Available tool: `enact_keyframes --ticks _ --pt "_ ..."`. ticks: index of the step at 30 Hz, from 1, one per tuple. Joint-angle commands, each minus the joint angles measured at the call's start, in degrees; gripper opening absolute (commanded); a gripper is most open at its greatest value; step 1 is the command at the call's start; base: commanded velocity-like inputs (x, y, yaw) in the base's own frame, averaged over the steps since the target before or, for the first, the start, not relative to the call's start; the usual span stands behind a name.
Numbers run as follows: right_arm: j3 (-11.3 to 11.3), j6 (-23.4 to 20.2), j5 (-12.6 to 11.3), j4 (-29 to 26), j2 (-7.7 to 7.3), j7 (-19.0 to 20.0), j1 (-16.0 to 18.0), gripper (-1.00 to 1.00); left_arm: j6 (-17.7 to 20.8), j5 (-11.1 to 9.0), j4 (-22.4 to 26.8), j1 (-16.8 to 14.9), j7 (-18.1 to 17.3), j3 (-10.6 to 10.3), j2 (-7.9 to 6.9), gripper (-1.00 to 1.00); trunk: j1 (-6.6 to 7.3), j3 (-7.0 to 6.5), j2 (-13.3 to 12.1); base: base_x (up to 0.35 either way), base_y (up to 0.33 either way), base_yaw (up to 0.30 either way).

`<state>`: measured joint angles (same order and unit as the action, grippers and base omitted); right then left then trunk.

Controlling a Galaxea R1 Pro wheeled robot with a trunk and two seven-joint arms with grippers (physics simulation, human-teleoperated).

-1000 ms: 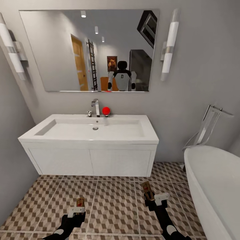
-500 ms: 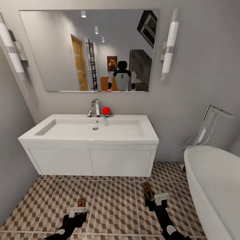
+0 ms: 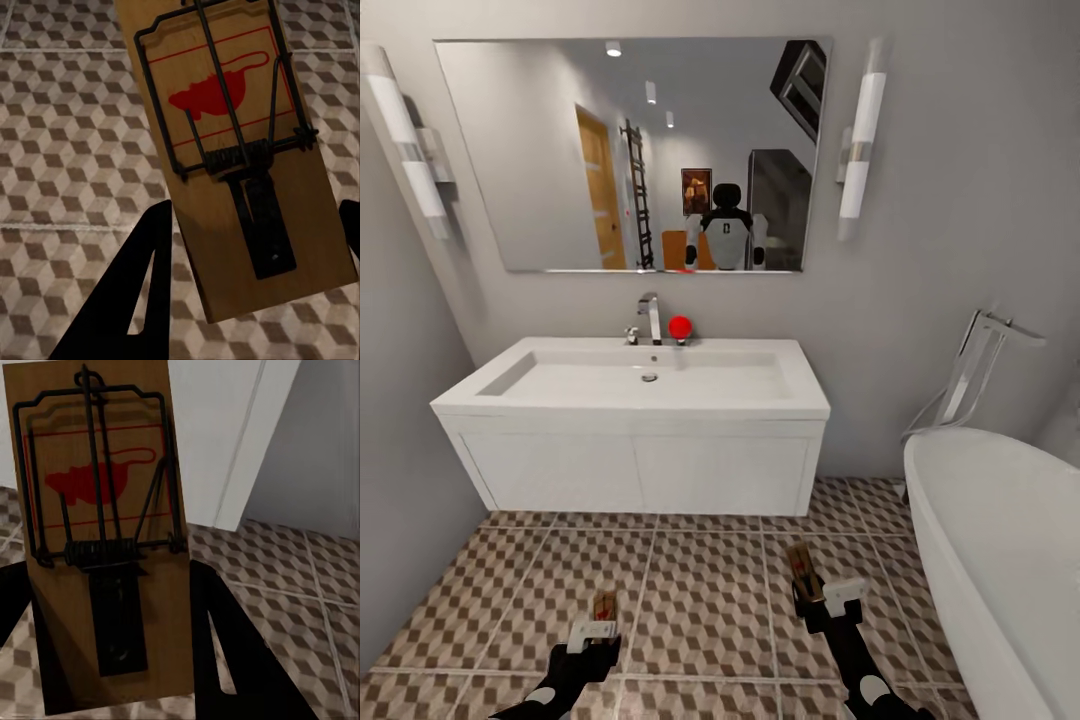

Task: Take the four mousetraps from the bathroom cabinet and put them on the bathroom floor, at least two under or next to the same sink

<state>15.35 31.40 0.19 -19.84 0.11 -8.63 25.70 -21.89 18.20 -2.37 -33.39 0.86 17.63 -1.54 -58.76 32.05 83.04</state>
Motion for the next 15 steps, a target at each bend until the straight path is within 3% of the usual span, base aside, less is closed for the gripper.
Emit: enact_keyframes --ticks 1,6,15 --pt "0.4 0.2 -0.2 0.1 -0.02 -0.4 0.1 -1.0 -0.4 0.6 -0.2 -0.1 0.1 0.5 -0.04 -1.0 0.03 0.05 0.0 -0.259 0.0 0.0" --pt "0.4 0.2 -0.2 0.1 -0.02 -0.4 0.1 -1.0 -0.4 0.6 -0.2 -0.1 0.1 0.5 -0.04 -1.0 0.03 0.05 0.0 -0.199 0.027 0.0" --pt "0.4 0.2 -0.1 0.1 -0.02 -0.4 0.1 -1.0 -0.4 0.6 -0.3 -0.1 0.1 0.5 -0.04 -1.0 0.03 0.05 0.0 -0.023 0.004 0.0"
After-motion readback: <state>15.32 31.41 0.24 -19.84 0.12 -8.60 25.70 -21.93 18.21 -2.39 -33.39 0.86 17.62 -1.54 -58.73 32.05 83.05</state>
